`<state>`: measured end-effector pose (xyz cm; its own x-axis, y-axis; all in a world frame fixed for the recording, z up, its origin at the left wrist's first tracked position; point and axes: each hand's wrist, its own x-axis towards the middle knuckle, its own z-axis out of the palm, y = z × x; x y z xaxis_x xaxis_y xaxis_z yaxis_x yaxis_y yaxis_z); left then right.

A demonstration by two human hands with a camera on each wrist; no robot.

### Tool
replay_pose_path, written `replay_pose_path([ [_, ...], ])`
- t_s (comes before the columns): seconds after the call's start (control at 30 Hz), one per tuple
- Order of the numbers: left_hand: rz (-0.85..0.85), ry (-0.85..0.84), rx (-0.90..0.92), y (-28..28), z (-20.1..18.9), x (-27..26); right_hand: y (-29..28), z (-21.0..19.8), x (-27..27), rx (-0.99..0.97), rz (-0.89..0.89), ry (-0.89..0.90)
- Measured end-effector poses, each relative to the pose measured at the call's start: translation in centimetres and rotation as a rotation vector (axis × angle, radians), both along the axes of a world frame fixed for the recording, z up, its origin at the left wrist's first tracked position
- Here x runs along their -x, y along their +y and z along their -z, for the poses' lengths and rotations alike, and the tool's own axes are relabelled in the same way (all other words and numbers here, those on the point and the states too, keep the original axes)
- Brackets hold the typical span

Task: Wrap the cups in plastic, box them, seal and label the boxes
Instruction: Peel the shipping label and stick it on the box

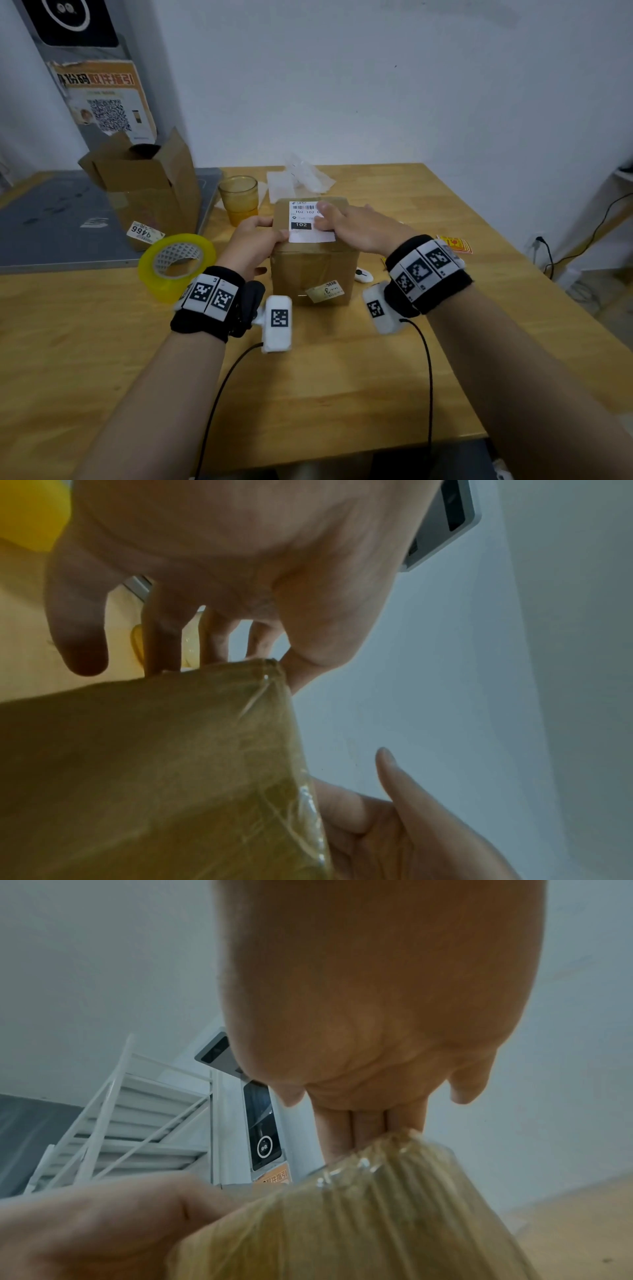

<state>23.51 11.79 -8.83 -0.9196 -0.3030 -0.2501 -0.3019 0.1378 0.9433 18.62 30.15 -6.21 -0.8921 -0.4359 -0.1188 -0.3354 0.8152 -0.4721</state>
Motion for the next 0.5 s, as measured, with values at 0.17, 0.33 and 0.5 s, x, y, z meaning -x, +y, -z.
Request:
replay_pose_path([
  [0.17, 0.015, -0.004, 0.045, 0.1, -0.2, 0.3, -1.6, -0.1, 0.2, 0.024, -0.049, -0.021],
  [0.33, 0.037, -0.026, 0.057, -0.1, -0.3, 0.3, -4.4, -0.6, 0.4, -0.084, -0.093, -0.013],
  [0.5, 0.033, -0.034, 0.039, -0.2, -0.6, 0.1, -3.5, -1.1, 1.1, -0.078, -0.030, -0.075],
])
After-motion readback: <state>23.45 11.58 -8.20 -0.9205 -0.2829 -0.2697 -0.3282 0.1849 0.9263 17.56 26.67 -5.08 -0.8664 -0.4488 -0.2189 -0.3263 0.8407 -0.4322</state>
